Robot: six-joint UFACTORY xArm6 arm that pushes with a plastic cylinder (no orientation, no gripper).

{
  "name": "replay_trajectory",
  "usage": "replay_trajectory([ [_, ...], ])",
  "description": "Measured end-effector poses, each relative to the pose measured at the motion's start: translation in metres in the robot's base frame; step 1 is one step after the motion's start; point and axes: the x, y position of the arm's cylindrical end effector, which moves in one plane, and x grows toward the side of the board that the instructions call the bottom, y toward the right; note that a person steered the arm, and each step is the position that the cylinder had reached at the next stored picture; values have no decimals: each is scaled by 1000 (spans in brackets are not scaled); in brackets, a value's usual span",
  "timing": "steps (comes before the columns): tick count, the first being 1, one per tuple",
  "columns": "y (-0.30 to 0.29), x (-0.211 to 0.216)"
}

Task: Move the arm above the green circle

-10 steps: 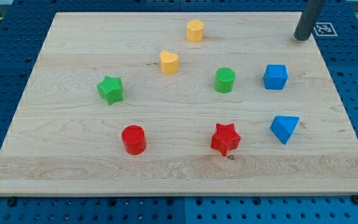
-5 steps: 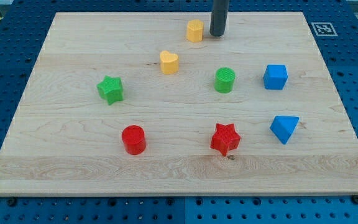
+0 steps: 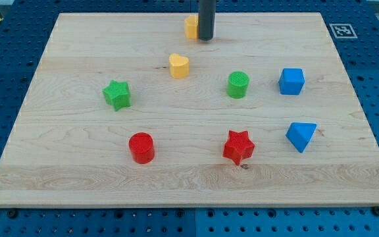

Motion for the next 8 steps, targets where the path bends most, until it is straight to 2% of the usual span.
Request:
replay_trajectory([
  [1, -34, -7],
  [3, 25, -13],
  [4, -9, -51],
  [5, -63, -43],
  [6, -81, -38],
  [7, -70, -78],
  [8, -105, -72],
])
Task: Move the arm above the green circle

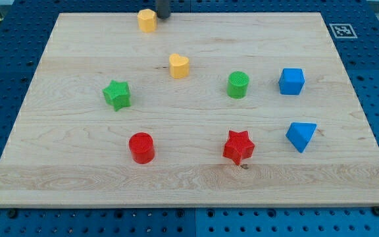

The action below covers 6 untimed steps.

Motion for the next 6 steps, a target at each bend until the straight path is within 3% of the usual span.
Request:
replay_trajectory([
  [1, -45, 23],
  [2, -40, 21],
  [3, 24, 25],
  [4, 20, 77],
  [6, -31, 61],
])
